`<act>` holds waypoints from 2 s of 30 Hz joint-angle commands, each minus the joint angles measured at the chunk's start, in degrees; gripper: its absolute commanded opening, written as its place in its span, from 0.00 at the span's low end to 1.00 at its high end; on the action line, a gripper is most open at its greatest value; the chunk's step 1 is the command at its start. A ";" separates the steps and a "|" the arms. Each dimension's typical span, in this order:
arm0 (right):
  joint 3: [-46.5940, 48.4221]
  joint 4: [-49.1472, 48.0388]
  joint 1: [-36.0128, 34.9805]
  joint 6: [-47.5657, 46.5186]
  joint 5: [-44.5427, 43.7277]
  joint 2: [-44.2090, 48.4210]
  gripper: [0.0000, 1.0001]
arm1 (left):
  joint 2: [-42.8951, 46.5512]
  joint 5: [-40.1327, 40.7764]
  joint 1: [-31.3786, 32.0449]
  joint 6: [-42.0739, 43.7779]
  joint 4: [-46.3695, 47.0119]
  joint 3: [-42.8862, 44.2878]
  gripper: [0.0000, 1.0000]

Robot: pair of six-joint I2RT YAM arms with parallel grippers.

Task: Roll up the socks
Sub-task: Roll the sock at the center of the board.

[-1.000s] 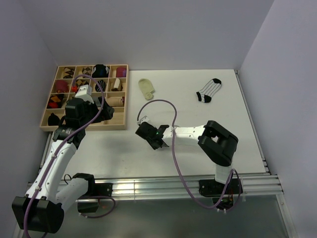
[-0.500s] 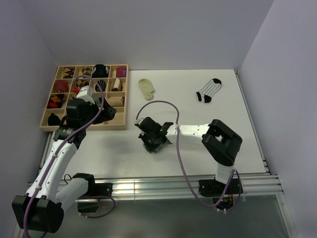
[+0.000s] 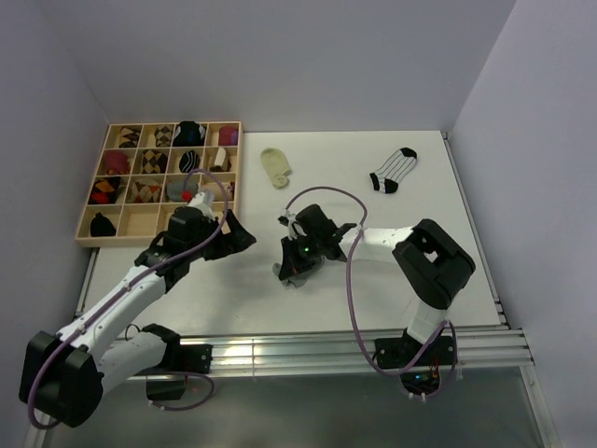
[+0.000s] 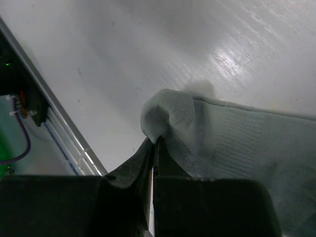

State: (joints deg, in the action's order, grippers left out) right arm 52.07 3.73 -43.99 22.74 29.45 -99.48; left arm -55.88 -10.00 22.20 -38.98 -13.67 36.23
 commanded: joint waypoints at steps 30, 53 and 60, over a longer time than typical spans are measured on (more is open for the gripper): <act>-5.84 -13.48 2.68 0.37 8.34 1.22 0.00 | -30.25 2.61 13.40 -15.25 7.53 4.64 0.61; -11.38 -27.09 11.37 13.10 21.86 -5.89 0.00 | -33.24 2.00 13.49 -12.87 4.27 7.45 0.37; -13.31 -31.41 14.28 16.28 24.25 -9.85 0.00 | -30.70 1.57 13.49 -11.82 7.34 5.61 0.44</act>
State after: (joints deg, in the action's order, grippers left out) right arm 39.77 -23.35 -30.65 36.84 52.12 -107.94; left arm -88.82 -7.77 35.35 -52.71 -8.60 42.13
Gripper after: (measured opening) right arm 0.017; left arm 0.429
